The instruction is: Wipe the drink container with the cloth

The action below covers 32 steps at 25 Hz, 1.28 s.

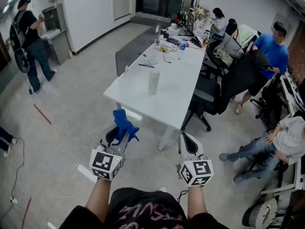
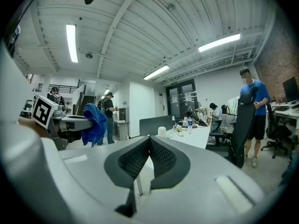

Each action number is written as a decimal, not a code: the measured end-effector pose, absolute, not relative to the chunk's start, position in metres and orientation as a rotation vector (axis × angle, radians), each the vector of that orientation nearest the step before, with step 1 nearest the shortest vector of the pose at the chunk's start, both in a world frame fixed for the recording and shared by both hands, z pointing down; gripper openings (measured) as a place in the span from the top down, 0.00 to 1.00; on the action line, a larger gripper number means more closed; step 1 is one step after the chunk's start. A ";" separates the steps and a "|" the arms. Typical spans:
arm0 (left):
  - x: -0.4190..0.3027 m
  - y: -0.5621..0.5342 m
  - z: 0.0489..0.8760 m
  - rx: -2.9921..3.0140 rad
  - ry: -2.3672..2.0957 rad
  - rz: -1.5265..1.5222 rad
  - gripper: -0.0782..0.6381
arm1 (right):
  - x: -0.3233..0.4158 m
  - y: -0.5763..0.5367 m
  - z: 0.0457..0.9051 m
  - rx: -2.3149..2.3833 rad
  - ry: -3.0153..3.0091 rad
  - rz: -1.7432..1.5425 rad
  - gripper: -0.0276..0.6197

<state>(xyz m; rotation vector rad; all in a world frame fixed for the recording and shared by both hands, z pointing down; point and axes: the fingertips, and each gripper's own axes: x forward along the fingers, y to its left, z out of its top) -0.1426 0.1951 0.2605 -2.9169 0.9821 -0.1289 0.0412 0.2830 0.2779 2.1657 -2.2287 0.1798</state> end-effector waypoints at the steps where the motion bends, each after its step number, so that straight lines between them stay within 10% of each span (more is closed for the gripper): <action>1: -0.143 0.196 0.260 -2.917 0.980 -0.130 0.76 | 0.041 0.284 0.278 2.167 -2.228 0.181 0.96; 32: -0.176 0.207 0.263 -2.939 0.937 -0.130 0.76 | 0.005 0.301 0.280 2.208 -2.204 0.191 0.96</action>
